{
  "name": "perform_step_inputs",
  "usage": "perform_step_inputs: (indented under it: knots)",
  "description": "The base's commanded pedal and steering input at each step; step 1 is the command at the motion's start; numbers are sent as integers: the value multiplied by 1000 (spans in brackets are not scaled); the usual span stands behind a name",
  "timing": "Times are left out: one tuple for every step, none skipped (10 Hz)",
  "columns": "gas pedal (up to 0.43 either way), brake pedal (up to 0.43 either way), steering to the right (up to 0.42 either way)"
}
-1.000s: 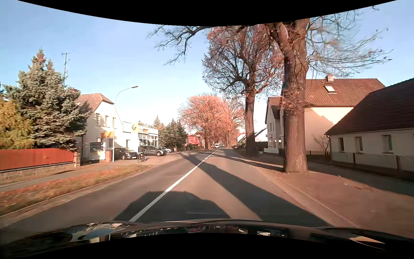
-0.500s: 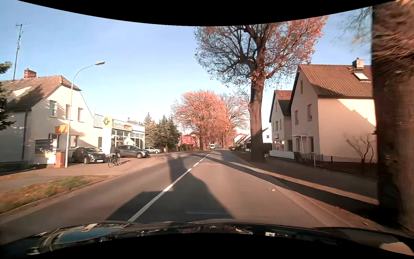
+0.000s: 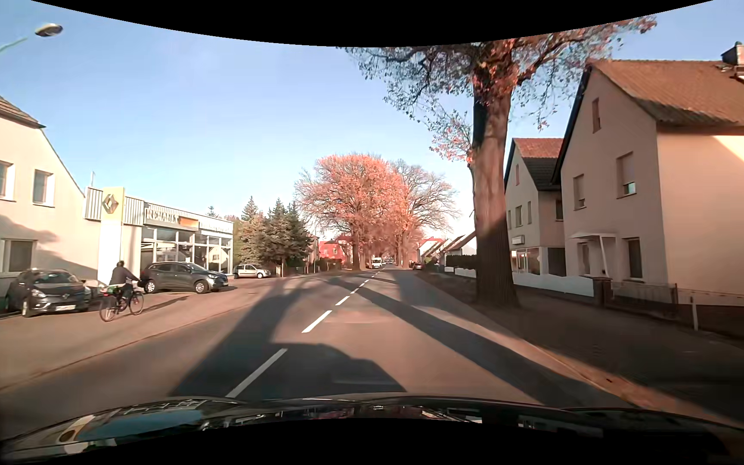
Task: Follow the waypoints while adhering to traffic rules and regulations
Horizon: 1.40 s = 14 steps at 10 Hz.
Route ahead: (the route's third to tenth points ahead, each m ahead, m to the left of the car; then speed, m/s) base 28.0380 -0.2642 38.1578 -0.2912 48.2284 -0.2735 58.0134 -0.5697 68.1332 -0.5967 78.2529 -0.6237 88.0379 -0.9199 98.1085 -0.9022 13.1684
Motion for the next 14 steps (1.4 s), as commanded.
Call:
perform_step_inputs:
  knots:
    - [118,0,-2]
    - [118,0,-2]
    - [118,0,-2]
    - [118,0,-2]
    - [118,0,-2]
    - [118,0,-2]
    - [118,0,-2]
    - [118,0,-2]
    - [118,0,-2]
    - [118,0,-2]
    - [118,0,-2]
    - [118,0,-2]
    - [118,0,-2]
    - [118,0,-1]
